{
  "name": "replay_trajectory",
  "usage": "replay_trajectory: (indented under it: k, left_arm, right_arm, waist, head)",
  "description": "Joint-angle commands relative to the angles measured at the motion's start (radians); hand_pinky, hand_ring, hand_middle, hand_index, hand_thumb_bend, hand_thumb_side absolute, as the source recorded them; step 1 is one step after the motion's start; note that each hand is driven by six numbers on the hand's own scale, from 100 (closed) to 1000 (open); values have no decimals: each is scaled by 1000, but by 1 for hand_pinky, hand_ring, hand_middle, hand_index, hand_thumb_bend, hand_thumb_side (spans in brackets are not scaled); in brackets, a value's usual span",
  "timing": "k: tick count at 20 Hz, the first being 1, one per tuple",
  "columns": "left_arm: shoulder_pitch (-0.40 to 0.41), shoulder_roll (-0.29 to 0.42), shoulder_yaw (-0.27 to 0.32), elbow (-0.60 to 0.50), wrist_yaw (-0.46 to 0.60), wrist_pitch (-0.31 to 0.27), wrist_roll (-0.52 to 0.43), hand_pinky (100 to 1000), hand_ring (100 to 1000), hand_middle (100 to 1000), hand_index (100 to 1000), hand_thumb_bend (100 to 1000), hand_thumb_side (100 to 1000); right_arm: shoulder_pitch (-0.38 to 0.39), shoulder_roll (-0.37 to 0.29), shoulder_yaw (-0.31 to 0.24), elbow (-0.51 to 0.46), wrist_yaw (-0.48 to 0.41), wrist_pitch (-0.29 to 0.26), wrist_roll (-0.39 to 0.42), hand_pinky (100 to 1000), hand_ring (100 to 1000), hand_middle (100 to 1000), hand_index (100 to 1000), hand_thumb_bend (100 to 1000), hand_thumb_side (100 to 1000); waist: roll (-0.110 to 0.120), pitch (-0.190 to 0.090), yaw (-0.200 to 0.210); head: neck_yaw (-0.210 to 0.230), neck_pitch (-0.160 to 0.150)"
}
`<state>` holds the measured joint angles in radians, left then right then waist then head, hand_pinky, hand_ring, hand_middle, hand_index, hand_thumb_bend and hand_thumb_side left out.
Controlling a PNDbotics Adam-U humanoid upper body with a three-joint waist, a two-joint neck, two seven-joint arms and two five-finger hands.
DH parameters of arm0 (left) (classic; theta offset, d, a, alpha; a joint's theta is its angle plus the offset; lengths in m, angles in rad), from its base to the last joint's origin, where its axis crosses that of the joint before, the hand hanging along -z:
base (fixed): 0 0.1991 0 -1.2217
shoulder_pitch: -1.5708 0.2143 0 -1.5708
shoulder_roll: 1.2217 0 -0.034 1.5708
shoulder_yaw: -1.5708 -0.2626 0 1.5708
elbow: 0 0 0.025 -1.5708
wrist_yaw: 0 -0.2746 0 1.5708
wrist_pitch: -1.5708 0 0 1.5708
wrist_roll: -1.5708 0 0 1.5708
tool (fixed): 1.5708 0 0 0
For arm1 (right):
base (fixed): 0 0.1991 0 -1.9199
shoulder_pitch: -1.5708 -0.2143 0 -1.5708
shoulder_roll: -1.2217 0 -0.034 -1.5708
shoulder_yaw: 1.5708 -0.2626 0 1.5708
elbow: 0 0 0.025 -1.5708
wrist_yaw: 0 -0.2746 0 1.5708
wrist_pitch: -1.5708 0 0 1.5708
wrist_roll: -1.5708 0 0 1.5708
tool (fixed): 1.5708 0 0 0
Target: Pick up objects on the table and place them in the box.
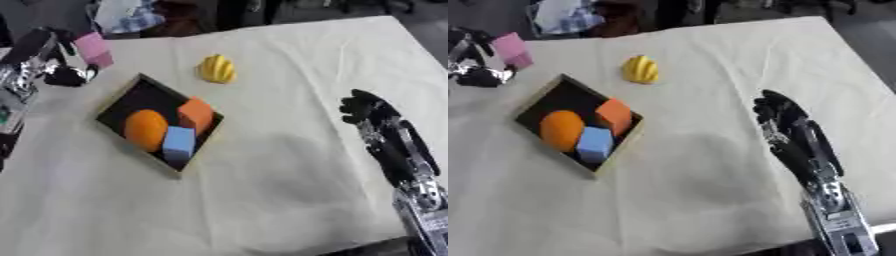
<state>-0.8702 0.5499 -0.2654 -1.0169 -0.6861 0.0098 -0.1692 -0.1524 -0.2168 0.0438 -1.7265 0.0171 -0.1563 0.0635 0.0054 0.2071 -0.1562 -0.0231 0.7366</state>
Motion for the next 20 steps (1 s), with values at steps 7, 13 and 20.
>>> replay_trajectory:
  k: [7,13,20]
  left_arm:
    - [13,28,-84,-139,-31,-56,-243,694,542,600,721,379,270]
    - [34,18,-91,-108,-59,-68,-267,717,611,684,795,469,372]
    - [85,47,-33,-197,-54,-65,-239,788,712,823,929,708,630]
  right_arm:
    - [-11,-16,-5,-11,1,-3,3,817,818,771,885,100,586]
    - [-10,-15,-5,-9,1,-3,3,817,817,771,886,100,586]
    - [-8,-16,-9,-8,2,-3,1,817,817,771,886,100,585]
  waist:
    - [12,-14,-4]
    - [13,-16,-3]
    - [9,-16,11]
  head:
    - [-6,-12]
    - [-10,-10]
    - [-13,-7]
